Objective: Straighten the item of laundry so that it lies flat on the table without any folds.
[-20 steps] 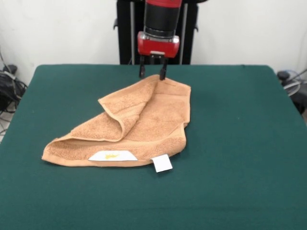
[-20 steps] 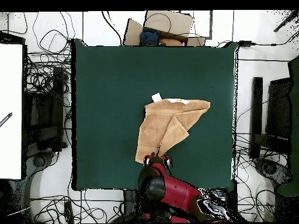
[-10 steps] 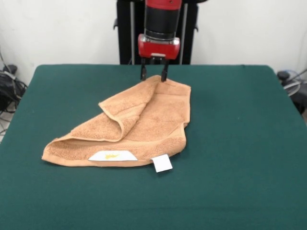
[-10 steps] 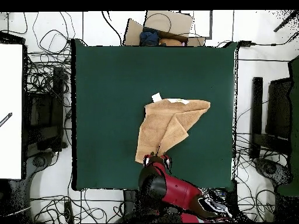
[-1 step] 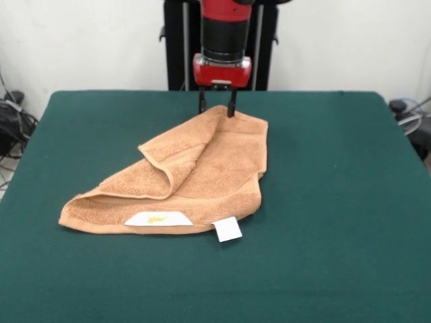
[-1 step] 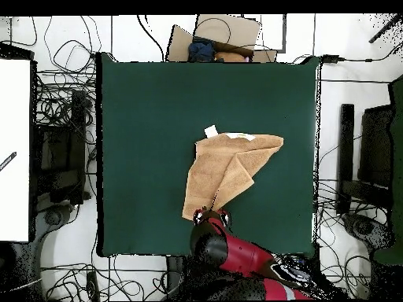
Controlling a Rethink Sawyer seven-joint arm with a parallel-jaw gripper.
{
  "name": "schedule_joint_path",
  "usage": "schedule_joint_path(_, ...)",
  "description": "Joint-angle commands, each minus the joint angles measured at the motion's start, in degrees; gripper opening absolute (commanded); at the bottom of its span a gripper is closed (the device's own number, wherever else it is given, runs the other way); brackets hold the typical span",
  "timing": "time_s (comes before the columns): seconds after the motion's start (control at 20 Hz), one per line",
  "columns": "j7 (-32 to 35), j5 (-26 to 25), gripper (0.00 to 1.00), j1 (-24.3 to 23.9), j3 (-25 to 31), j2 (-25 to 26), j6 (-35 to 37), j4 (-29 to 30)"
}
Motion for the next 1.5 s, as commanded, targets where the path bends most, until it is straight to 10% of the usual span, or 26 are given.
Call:
schedule_joint_path(0.05,8.75,0.28,1.00,-0.63,5.82,1.83,7.12,-8.18)
schedule_joint_path(1.5,7.82,0.28,1.00,-1.51,7.38,-3.79,18.46,-10.19)
